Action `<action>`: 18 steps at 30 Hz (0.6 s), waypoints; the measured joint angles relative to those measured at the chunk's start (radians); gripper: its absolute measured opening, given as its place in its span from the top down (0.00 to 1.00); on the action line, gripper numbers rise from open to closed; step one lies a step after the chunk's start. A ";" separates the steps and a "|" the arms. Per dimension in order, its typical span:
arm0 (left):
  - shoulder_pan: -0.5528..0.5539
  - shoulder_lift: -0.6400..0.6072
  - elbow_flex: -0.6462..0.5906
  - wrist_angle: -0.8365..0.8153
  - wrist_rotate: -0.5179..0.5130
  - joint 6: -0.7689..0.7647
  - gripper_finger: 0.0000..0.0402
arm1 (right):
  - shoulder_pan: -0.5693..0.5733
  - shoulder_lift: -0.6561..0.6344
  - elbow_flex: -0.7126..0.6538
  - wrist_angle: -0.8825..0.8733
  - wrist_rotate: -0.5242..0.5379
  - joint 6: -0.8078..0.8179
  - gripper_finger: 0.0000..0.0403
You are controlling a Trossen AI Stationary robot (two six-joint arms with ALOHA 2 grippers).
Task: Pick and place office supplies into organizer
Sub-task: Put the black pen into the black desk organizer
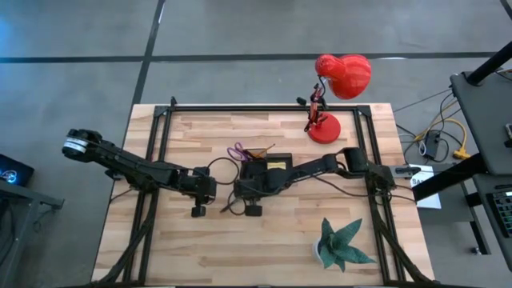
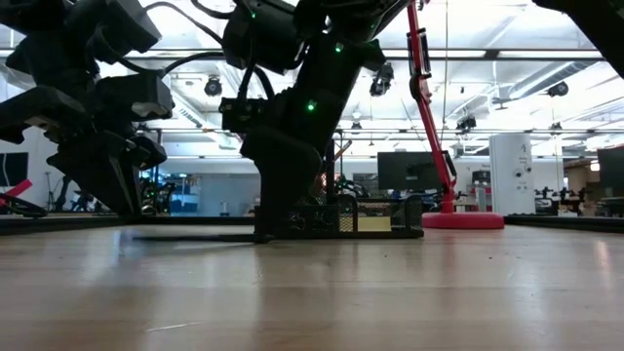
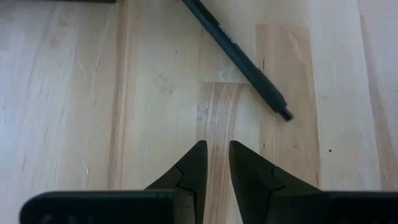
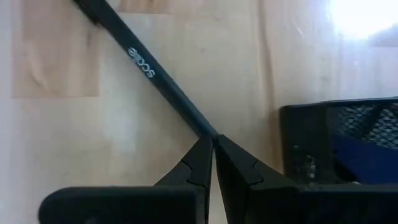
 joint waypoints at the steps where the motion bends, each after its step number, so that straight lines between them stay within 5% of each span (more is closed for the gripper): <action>1: 0.000 0.000 0.000 0.000 0.000 0.000 0.87 | 0.001 0.000 0.000 0.001 0.000 0.000 0.97; 18: 0.000 0.000 0.000 0.000 -0.003 -0.002 0.87 | -0.006 -0.005 0.011 -0.042 0.027 0.016 0.97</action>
